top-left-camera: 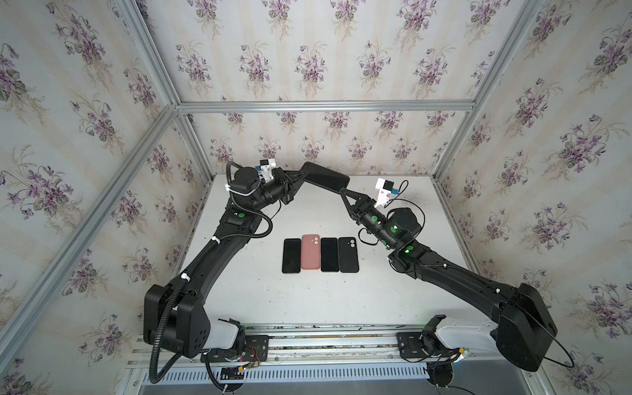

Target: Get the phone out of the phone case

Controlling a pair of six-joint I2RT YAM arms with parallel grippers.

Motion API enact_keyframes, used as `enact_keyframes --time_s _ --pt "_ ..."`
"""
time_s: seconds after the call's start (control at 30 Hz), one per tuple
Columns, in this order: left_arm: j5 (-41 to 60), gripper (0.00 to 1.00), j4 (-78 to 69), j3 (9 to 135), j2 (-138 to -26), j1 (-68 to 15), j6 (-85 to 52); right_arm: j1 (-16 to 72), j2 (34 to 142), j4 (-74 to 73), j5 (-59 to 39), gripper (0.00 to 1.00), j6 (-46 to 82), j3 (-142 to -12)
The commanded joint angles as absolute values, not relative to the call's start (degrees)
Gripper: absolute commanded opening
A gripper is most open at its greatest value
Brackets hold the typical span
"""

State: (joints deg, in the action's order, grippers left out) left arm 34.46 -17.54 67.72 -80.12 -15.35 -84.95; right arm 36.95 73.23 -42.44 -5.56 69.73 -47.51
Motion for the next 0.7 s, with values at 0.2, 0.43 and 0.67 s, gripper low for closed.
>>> enact_keyframes --time_s 0.2,0.43,0.67 --pt "35.6 0.00 -22.7 69.0 -80.7 -15.5 -86.9 36.7 75.6 -48.6 -7.5 0.04 72.0 -47.1" --pt "36.9 0.00 -22.6 71.7 -81.8 -15.7 -90.2 36.7 78.9 -56.0 -12.9 0.00 67.7 -44.8" --pt "39.1 0.00 -23.7 74.4 -83.0 -16.0 -94.2 36.6 81.7 -59.0 -18.7 0.00 49.9 -43.2"
